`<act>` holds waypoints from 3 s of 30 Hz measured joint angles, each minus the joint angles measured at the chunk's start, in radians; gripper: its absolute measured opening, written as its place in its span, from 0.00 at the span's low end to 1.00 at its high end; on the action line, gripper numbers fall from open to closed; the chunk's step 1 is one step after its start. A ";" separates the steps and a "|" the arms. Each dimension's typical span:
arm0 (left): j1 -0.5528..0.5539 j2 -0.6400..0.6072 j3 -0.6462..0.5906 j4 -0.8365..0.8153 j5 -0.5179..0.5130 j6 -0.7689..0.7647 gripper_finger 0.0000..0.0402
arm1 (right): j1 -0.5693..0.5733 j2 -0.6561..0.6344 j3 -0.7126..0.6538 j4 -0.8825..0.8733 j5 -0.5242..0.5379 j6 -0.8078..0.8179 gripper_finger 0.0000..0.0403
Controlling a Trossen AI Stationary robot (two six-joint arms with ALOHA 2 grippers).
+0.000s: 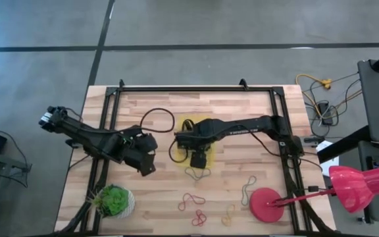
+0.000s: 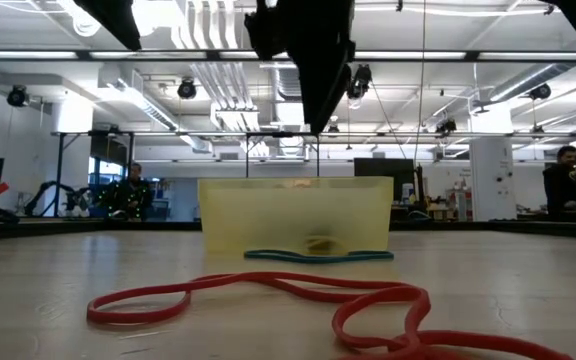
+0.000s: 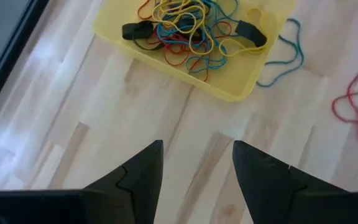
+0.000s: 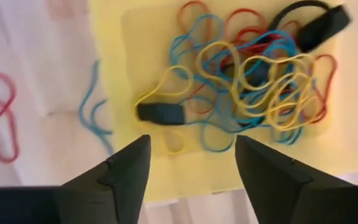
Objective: Pick and place rubber bands into bin
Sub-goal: Put the blue rubber band into the yellow bin
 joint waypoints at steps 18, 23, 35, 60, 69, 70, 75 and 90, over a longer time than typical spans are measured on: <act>0.003 -0.117 -0.220 0.087 0.004 0.134 0.44 | 0.159 -0.004 -0.028 -0.001 0.010 0.178 0.57; 0.003 -0.118 -0.224 0.111 0.012 0.138 0.44 | 0.200 -0.004 -0.064 -0.003 0.011 0.178 0.57; 0.018 -0.114 -0.228 0.193 0.041 0.169 0.44 | 0.364 -0.004 -0.091 -0.130 0.008 0.294 0.57; 0.055 0.027 -0.227 0.428 0.250 -0.159 0.44 | 0.477 -0.527 -0.920 0.164 0.011 0.049 0.54; 0.045 0.055 -0.227 0.434 0.252 -0.264 0.44 | 0.485 -0.529 -1.059 0.310 -0.027 -0.120 0.54; 0.044 0.056 -0.227 0.433 0.253 -0.268 0.44 | 0.485 -0.523 -1.066 0.317 -0.027 -0.118 0.54; 0.045 0.056 -0.227 0.432 0.253 -0.288 0.44 | 0.485 -0.500 -1.101 0.405 -0.066 -0.082 0.54; 0.045 0.055 -0.227 0.458 0.250 -0.290 0.44 | 0.501 -0.472 -1.160 0.553 -0.128 -0.009 0.54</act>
